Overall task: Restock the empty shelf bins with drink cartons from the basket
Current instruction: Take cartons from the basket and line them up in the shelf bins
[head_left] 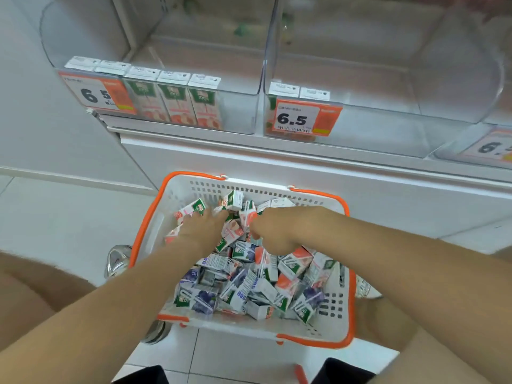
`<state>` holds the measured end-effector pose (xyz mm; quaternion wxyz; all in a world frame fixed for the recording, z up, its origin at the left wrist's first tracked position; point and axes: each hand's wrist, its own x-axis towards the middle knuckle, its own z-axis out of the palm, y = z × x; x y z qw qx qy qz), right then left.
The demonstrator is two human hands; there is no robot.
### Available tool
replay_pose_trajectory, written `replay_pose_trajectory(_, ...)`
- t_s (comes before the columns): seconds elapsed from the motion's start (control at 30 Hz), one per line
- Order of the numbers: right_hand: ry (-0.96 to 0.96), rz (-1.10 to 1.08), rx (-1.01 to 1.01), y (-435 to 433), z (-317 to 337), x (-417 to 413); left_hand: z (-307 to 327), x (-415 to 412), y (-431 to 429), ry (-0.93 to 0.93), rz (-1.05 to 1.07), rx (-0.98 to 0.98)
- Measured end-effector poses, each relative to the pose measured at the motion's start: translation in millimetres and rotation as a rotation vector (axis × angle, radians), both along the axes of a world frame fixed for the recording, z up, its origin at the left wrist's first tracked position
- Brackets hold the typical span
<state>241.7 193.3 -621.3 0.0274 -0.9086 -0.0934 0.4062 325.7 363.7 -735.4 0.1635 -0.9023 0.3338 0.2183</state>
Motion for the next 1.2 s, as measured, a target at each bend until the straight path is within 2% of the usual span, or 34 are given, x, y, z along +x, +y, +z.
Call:
replay_pose_trajectory(0.13, 0.061, 0.020, 0.036, 5, -42, -18, -2, 7, -5, -0.004, -0.013, -0.062)
replay_pose_trajectory(0.3, 0.000, 0.074, 0.117, 8, -78, -35, 20, 37, 0, 0.307, 0.211, -0.342)
replay_pose_trajectory(0.53, -0.170, 0.481, 0.168, 35, -97, -56, 40, 39, 17, 0.659, 0.358, -0.433)
replay_pose_trajectory(0.73, -0.196, 0.658, 0.092, 53, -103, -61, 47, 30, 23, 0.704, 0.436, -0.424)
replay_pose_trajectory(0.9, -0.345, 0.817, 0.014, 59, -101, -57, 61, 27, 26, 0.712, 0.452, -0.470)
replay_pose_trajectory(0.97, -0.318, 0.748, 0.047, 56, -98, -51, 69, 29, 27, 0.728, 0.461, -0.506)
replay_pose_trajectory(1.1, -0.207, 0.189, 0.177, 36, -59, -28, 90, 35, 23, 0.810, 0.474, -0.641)
replay_pose_trajectory(1.2, -0.274, -0.069, 0.207, 4, -11, -14, 111, 40, 13, 0.857, 0.476, -0.768)
